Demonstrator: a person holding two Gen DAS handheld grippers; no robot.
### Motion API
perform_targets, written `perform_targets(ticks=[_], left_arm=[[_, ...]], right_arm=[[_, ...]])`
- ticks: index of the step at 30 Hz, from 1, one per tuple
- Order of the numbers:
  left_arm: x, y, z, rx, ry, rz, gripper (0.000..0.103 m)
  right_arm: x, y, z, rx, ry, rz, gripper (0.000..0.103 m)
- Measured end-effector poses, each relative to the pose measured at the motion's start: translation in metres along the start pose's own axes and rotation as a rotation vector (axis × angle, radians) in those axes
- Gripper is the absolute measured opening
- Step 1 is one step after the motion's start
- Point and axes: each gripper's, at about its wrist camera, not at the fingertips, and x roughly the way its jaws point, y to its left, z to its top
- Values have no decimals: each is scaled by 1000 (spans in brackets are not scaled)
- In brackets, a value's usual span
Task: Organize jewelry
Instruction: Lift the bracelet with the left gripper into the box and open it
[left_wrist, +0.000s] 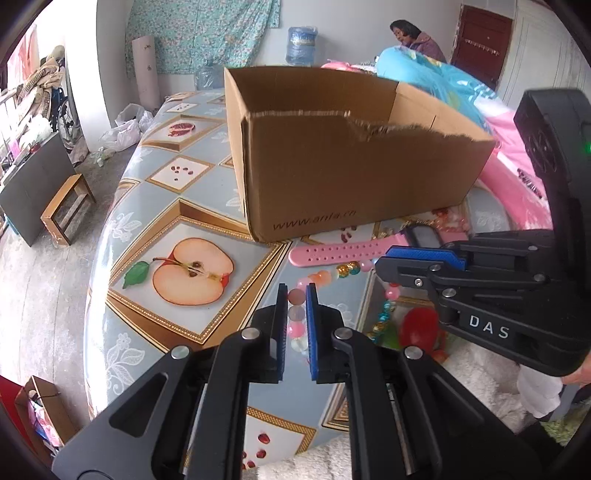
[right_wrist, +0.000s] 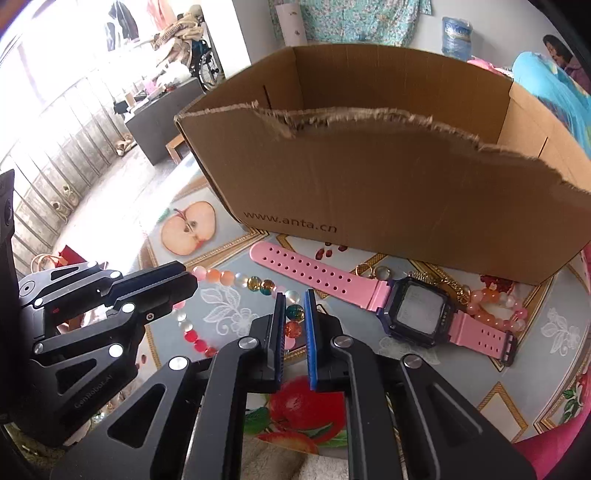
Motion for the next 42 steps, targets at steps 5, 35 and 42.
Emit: perform_targets(ticks=[5,35,42], left_arm=[[-49,-1,35,-16,-130,-52,9],[79,25,233,-37,-8,107,33],[3,34,218,-74,-224,105,37]], right_arm=[[-52,1,16,-24,-96,32,10],[140,-106,233,129,392,232,12],[53,-121,232,126,158,213,17]])
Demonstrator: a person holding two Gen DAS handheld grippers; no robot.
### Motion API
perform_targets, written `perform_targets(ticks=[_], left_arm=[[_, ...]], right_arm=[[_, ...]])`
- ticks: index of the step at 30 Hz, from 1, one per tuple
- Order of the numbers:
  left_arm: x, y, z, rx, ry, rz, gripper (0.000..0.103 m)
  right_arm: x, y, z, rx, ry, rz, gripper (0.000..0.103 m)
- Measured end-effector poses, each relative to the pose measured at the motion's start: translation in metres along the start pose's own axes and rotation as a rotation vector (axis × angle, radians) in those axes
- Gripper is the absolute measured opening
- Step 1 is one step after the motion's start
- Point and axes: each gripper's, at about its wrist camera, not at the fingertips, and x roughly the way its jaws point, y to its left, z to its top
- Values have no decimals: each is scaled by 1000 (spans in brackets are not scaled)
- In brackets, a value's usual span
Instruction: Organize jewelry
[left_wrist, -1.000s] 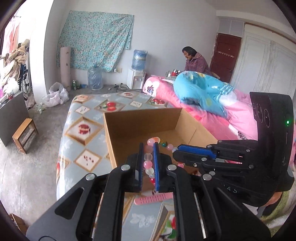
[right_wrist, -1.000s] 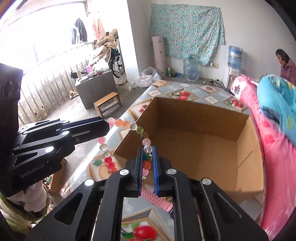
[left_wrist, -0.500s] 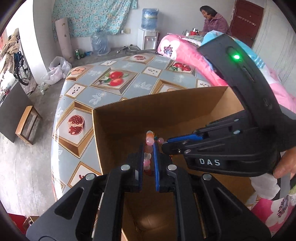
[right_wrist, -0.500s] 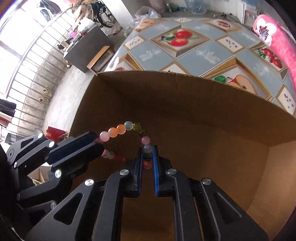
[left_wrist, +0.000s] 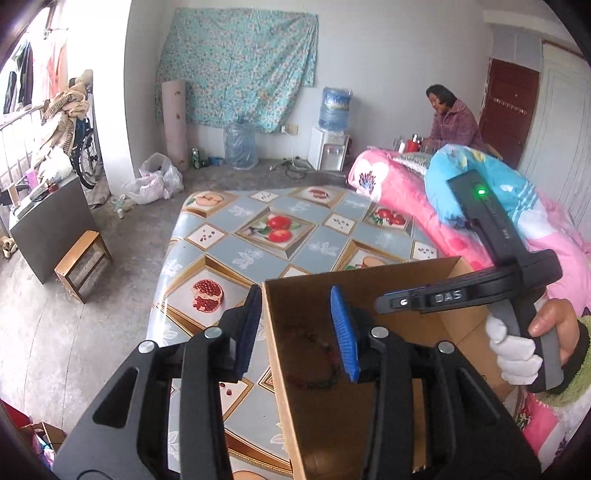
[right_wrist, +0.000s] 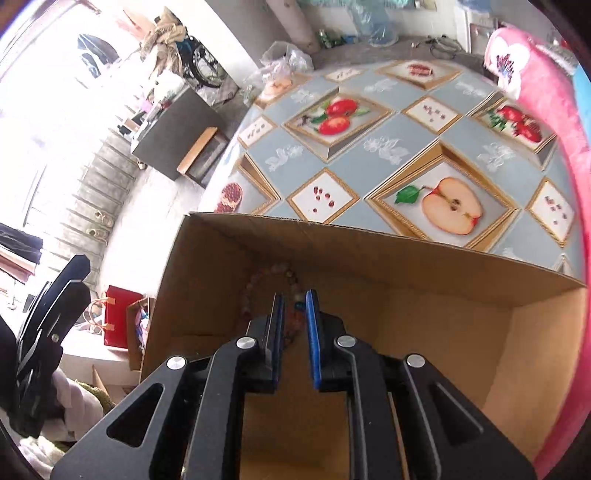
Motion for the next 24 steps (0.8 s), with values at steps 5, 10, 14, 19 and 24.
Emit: perform_targets(ticks=[5,10,14,19,24], left_arm=[[-47,5,-22,-7,-70,7,38],[-85,17,-66,-77,-90,6,43],[-96,20,-110,-88,-66,50,48],[-81,6,-165,-58,51,80,50],[-52,-19,-198,22,136,104,50]], right_arm=[[-92,11,-54,-57,-231,-46,34],[-153,12,-137,-59,-377,-53,49],[-150,9,-197,-35,-370,-67,49],[-88,10,-245,-49,-231,-95,49],[-29,26,-258,-226,-137,-236,49]])
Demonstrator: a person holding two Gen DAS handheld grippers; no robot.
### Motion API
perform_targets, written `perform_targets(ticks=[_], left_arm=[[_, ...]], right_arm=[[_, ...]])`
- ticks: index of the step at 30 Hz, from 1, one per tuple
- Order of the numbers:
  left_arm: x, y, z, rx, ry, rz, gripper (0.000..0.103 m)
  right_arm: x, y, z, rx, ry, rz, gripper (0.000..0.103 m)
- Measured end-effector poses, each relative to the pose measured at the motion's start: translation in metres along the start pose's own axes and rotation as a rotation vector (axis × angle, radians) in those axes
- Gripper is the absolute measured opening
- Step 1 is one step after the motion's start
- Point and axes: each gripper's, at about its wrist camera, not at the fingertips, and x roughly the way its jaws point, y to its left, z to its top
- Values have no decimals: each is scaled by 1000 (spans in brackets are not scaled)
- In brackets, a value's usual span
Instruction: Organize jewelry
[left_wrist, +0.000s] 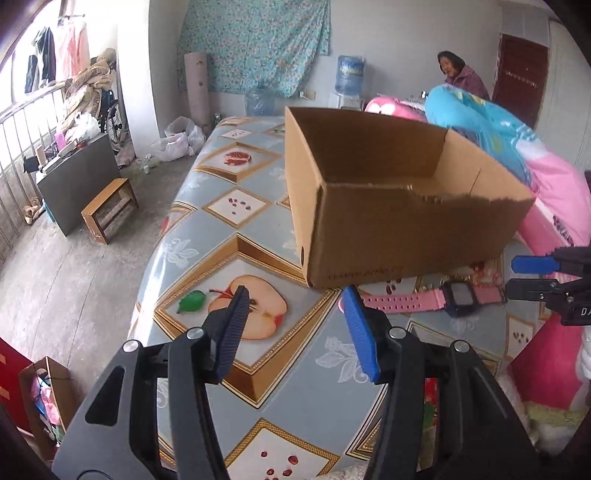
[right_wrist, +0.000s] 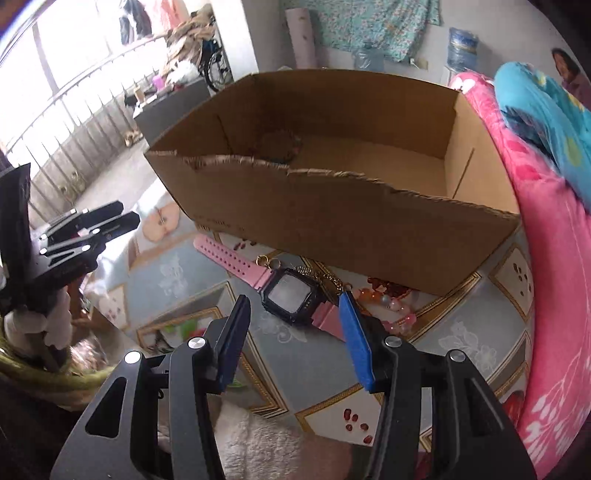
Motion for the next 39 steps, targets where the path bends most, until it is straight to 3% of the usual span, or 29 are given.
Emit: perform_targets(ticks=[8,10,15,22,29,32,35,39], left_arm=[[31,-31,-4,64,40,-31,50],[36,-35,-6,82,47,-30,50],[42,-39,-8,104,63,-45,50],[47,-47,-8,137,60,-40,50],[56,-50,-7,146,76,-39,50],[58,-51,-7,155,78,-26,50],[58,-50,-5,149,71,-34,50],[63,-53,-3,162,71,-29,50]], right_arm=[[49,11,9,-173,76,-31,49],[50,14,9,-193,86,5,49],[45,39,-6,-323,95,-15,49],[39,65,-20,-413,96,-19,49],[20,51,-19,-272,98,172,49],[10,30,-8,-170,47,167,49],[10,6,2,-83,27,124,40],[24,3,14,-97,61,104,31]])
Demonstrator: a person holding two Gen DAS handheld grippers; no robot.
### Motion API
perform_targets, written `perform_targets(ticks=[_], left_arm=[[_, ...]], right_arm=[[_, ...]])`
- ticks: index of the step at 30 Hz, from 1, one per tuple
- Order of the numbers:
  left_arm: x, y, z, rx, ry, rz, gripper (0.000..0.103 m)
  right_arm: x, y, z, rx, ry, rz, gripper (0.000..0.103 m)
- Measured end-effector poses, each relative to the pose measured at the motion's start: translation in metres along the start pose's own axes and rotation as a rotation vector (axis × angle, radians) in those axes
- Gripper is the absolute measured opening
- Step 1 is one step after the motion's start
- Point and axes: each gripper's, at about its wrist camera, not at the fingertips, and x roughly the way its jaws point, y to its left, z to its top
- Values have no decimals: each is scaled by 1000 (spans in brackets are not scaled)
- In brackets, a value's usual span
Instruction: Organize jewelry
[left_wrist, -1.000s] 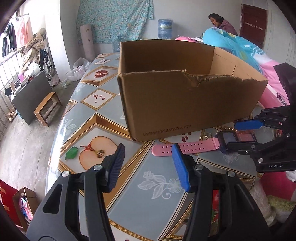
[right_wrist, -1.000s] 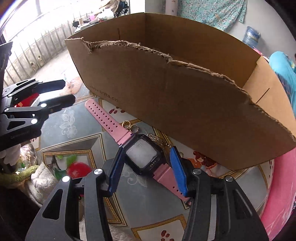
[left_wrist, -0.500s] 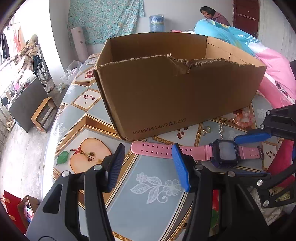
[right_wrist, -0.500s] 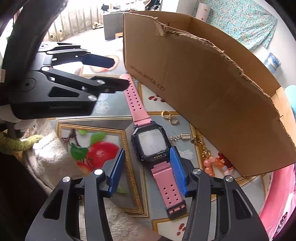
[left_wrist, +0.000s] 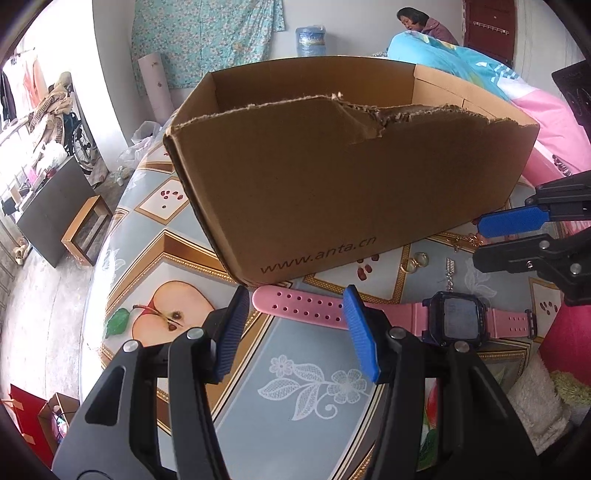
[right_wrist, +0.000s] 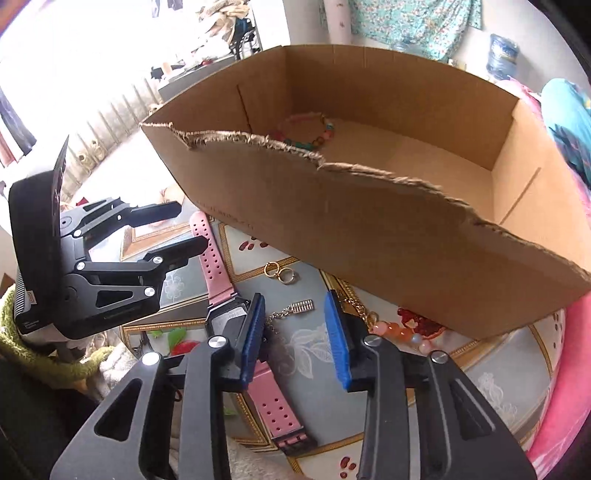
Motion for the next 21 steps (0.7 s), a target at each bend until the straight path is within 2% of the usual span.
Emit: perform_targets(ticks=[6,7,12,17,21], left_arm=[[11,-5,2,4,32,22,50],[11,-5,3,1,32,20,50],[12,-5,5,-1,37,21,52],[14,-1,6,-10,41,14,52],[14,0,6,-7,41,14,52]], right_arm=[[20,3,2,-108,69,-20,20],[24,4,2,-130,85,-33,17],[24,6,6,-216,82,-137,13],[20,-8,10,-179,73,-212,13],[11,-8,12,-149,62,-201,12]])
